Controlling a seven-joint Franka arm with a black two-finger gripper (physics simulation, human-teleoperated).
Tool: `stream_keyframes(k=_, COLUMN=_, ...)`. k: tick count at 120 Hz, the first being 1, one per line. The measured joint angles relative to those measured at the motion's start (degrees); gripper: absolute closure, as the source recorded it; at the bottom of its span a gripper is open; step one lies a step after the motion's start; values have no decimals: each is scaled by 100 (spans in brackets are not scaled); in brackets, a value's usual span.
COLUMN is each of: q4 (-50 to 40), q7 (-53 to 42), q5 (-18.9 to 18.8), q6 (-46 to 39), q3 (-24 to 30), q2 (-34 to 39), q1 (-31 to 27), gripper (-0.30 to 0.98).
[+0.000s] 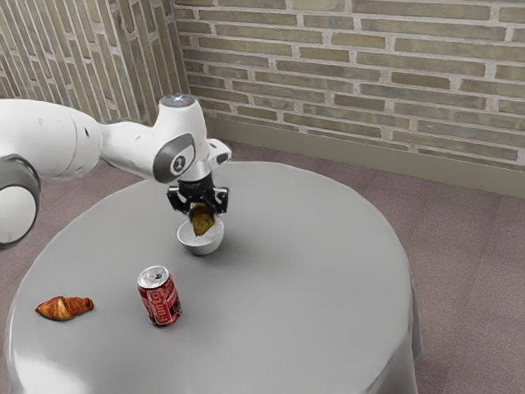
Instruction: Place the pear in the bowl.
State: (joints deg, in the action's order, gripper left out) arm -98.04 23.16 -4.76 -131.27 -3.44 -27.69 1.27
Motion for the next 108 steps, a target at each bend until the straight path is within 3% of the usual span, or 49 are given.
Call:
stream_keyframes(k=31, q4=8, q7=-30, q5=1, q6=8, q3=15, q2=-56, q1=-293, gripper=29)
stream_keyframes(k=56, q4=19, q7=-61, q5=15, q6=-8, q3=13, q2=-88, q1=-232, gripper=12)
stream_keyframes(k=68, q4=-9, q7=-75, q5=10, q6=83, q3=24, q2=347, q1=-99, gripper=8)
stream_keyframes(k=78, q4=4, q7=-110, q5=48, q6=589, q3=86, q2=1119, q1=72, gripper=6)
stream_keyframes(k=88, q4=47, q7=-320, q5=368, q6=1236, q3=32, q2=1749, q1=95, gripper=5)
stream_keyframes(k=108, q4=964, q7=-938, q5=662, q6=2874, q3=-50, q2=2188, q1=43, gripper=3)
